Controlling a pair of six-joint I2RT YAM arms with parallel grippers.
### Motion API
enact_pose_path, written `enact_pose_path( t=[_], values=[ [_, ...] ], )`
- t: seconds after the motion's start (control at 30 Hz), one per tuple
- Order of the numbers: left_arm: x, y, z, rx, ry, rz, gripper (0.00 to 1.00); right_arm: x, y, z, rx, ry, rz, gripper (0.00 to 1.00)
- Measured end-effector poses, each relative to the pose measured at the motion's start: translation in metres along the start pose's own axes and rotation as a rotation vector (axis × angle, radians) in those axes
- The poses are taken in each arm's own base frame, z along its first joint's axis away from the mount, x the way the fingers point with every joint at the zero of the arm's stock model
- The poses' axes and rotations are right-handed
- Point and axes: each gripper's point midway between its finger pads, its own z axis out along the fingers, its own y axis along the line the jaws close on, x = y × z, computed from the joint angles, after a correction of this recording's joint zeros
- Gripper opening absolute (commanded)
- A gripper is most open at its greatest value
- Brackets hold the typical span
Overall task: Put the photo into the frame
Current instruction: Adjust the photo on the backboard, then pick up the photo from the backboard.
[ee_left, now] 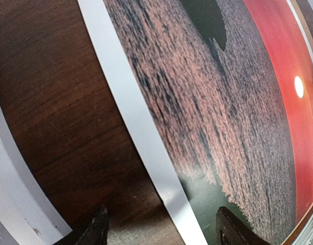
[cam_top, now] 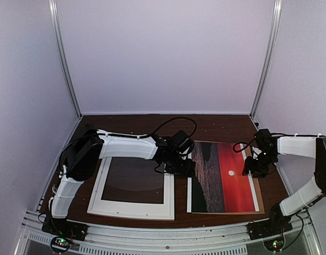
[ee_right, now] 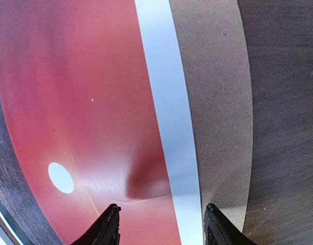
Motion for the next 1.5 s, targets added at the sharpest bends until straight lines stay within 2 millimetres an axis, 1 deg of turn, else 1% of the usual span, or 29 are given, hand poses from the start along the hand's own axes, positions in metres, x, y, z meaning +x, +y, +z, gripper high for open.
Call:
enact_pose_path(
  t=[0.13, 0.27, 0.33, 0.53, 0.77, 1.23, 1.5],
  values=[
    [0.000, 0.001, -0.001, 0.000, 0.000, -0.007, 0.75, 0.003, -0.004, 0.006, 0.016, 0.024, 0.003, 0.56],
    [0.000, 0.001, -0.001, 0.005, 0.003, -0.012, 0.74, 0.002, -0.004, 0.007, 0.016, 0.025, -0.001, 0.54],
    [0.000, 0.000, -0.001, 0.013, 0.008, -0.017, 0.72, 0.002, -0.003, 0.007, 0.014, 0.026, -0.006, 0.54],
    [-0.003, 0.002, 0.000, 0.053, 0.017, -0.072, 0.62, 0.000, 0.003, 0.007, -0.026, 0.022, -0.007, 0.52],
    [-0.003, 0.000, 0.000, 0.105, 0.041, -0.132, 0.60, 0.001, 0.009, 0.007, -0.069, 0.003, -0.002, 0.51],
    [-0.003, 0.001, -0.005, 0.272, 0.125, -0.374, 0.59, 0.002, 0.013, 0.007, -0.097, -0.008, 0.006, 0.50],
    [-0.002, -0.006, -0.003, 0.349, 0.157, -0.459, 0.56, 0.002, 0.016, 0.007, -0.118, -0.009, 0.008, 0.49]
  ],
)
